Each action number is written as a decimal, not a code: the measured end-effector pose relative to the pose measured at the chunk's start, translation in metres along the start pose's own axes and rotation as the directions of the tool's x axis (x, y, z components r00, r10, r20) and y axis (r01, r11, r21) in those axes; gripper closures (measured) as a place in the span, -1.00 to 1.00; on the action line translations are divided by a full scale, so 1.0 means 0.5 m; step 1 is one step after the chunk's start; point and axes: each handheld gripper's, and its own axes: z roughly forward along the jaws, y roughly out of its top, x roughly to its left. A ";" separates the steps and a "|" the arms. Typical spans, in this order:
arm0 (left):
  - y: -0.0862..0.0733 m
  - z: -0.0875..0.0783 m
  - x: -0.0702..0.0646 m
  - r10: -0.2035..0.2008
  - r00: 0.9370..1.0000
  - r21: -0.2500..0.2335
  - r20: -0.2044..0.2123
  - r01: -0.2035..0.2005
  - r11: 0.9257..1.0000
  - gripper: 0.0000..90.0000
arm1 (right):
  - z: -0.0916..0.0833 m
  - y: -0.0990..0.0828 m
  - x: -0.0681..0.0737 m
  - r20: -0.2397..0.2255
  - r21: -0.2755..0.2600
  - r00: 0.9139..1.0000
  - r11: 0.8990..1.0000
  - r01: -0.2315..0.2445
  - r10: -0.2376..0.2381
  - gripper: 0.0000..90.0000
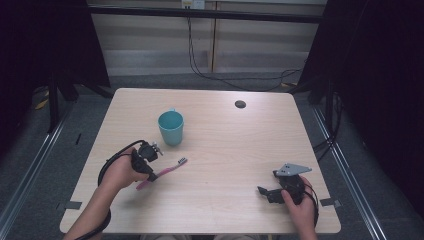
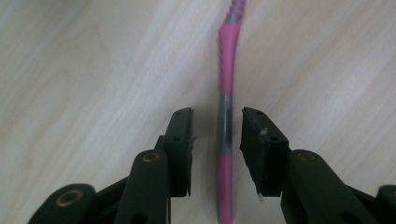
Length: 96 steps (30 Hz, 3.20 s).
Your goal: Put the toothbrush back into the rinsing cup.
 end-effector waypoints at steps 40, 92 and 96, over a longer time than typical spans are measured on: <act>0.096 -0.006 -0.025 -0.002 0.998 -0.083 0.066 0.007 0.997 0.79 | 0.000 0.000 0.000 -0.002 0.001 1.000 1.000 -0.002 0.002 -0.72; 0.129 -0.173 0.001 -0.140 0.990 -0.588 0.002 0.115 0.801 0.79 | 0.000 0.000 -0.001 -0.002 0.000 1.000 1.000 -0.001 0.001 -0.72; 0.139 -0.179 0.001 -0.146 0.989 -0.605 -0.010 0.110 0.789 0.79 | 0.000 0.000 -0.001 -0.003 0.000 1.000 1.000 -0.001 0.001 -0.72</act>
